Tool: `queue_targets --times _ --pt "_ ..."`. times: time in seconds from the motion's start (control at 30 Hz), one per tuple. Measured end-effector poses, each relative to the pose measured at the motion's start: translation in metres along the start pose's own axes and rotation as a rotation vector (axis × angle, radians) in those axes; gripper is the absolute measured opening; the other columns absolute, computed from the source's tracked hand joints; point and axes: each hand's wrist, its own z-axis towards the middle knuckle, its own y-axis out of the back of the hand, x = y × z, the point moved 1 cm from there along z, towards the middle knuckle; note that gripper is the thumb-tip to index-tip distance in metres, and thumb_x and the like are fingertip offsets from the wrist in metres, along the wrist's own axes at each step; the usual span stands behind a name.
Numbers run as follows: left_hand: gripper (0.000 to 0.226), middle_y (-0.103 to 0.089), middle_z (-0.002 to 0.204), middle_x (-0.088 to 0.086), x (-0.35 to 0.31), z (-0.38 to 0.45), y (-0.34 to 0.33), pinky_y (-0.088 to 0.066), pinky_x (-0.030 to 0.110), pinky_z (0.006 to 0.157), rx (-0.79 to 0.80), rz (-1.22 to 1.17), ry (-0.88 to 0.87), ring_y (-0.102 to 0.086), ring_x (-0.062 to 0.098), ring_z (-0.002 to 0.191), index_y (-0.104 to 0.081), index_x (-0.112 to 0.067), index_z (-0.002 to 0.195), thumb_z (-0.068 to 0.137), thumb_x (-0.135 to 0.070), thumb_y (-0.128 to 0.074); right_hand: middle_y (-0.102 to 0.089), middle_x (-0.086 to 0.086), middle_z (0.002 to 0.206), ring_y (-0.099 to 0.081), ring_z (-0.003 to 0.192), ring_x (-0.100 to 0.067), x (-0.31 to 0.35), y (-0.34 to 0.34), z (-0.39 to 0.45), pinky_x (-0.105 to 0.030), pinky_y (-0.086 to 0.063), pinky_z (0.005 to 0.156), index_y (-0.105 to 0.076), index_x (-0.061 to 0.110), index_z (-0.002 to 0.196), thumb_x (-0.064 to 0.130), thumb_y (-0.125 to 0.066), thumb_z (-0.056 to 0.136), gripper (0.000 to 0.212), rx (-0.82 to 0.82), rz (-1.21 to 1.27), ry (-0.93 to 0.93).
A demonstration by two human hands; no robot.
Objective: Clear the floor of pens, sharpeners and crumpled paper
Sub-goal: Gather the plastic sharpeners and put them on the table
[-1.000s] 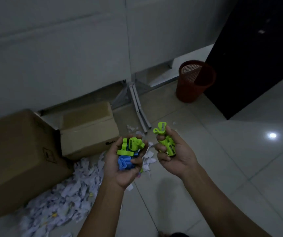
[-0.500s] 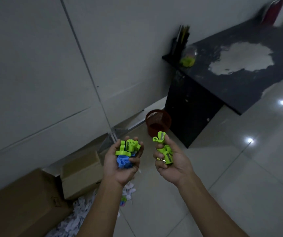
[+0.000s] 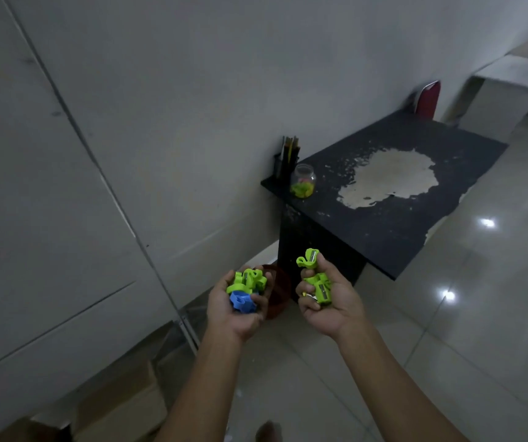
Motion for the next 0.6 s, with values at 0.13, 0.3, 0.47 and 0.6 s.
queue_targets --times 0.13,0.3,0.47,0.6 --pt "0.023 -0.065 0.092 0.005 -0.01 0.05 -0.036 -0.041 0.016 0.034 0.022 -0.008 0.023 -0.066 0.028 0.076 -0.062 -0.015 0.091 0.089 -0.033 -0.048 -0.05 0.005 0.066 -0.042 0.042 -0.007 0.041 -0.004 0.037 -0.017 -0.02 0.03 -0.057 0.015 0.082 0.034 -0.061 0.089 0.021 -0.01 -0.007 -0.008" --pt "0.023 -0.066 0.094 0.006 -0.025 0.114 -0.086 -0.041 0.016 0.034 0.02 -0.009 0.066 -0.06 0.027 0.087 -0.062 -0.014 0.093 0.089 -0.033 -0.049 -0.05 0.004 0.068 -0.043 0.042 -0.008 0.098 -0.018 0.089 -0.018 -0.021 0.03 -0.058 0.014 0.086 0.033 -0.067 0.081 0.022 -0.05 0.001 -0.012" --pt "0.025 -0.065 0.099 0.006 -0.041 0.172 -0.131 -0.041 0.016 0.034 0.02 -0.011 0.072 -0.06 0.028 0.088 -0.059 -0.016 0.104 0.09 -0.033 -0.048 -0.052 0.003 0.068 -0.043 0.044 -0.008 0.151 -0.038 0.137 -0.018 -0.023 0.03 -0.06 0.015 0.094 0.031 -0.07 0.077 0.026 -0.075 -0.015 -0.006" --pt "0.027 -0.064 0.101 0.005 -0.05 0.212 -0.155 -0.041 0.016 0.035 0.005 -0.028 0.089 -0.061 0.027 0.087 -0.055 -0.021 0.113 0.09 -0.033 -0.048 -0.053 0.003 0.066 -0.041 0.045 -0.008 0.186 -0.04 0.176 -0.017 -0.022 0.03 -0.063 0.015 0.087 0.03 -0.072 0.075 0.021 -0.122 -0.038 -0.012"
